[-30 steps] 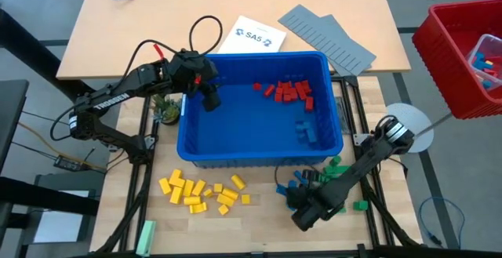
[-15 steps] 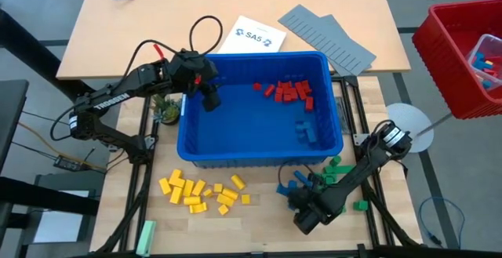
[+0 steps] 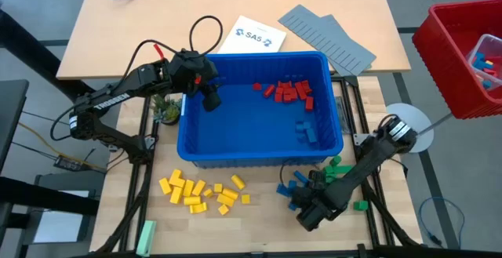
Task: Sort blocks
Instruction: Remove the blue block from the blue bin
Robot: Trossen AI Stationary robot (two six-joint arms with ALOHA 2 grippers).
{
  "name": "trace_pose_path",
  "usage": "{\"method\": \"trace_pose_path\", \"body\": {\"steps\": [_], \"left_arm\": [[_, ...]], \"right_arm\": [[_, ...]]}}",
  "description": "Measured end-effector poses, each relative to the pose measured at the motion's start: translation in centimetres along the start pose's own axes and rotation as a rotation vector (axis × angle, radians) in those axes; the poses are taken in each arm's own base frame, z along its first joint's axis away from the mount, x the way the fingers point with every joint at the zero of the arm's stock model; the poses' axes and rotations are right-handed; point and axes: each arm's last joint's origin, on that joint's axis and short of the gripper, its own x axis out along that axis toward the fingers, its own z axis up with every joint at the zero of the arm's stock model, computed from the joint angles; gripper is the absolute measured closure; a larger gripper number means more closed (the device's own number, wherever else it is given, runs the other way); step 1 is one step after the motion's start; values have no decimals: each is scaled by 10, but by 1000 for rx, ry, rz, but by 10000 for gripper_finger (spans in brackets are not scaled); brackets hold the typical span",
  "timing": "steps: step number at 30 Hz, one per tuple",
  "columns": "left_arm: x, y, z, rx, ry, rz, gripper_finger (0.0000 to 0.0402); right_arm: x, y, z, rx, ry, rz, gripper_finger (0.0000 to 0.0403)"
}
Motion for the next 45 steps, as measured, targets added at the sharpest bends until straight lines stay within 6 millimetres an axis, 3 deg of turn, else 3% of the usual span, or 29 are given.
{"method": "trace_pose_path", "body": {"steps": [5, 10, 14, 17, 21, 28, 37, 45], "left_arm": [[0, 0, 0, 0, 0, 0, 243], [0, 0, 3, -13, -34, -3, 243], [0, 0, 6, -19, -65, -12, 243], [0, 0, 8, -24, -87, -10, 243], [-1, 1, 10, -23, -104, -12, 243], [0, 2, 14, -11, -146, 12, 243], [-1, 2, 17, 38, -173, 2, 243], [1, 8, 14, 34, -149, 13, 243]], "right_arm": [[-71, -18, 11, -36, -111, 161, 189], [-142, -53, 25, 98, -290, 352, 196], [-177, -82, 37, 158, -534, 349, 203], [-191, -101, 44, 154, -700, 258, 207], [-191, -126, 55, 106, -766, 59, 208], [-173, -177, 82, -24, -652, -134, 211], [-146, -259, 108, -49, -530, -61, 222], [-114, -293, 108, -60, -446, 17, 223]]}}
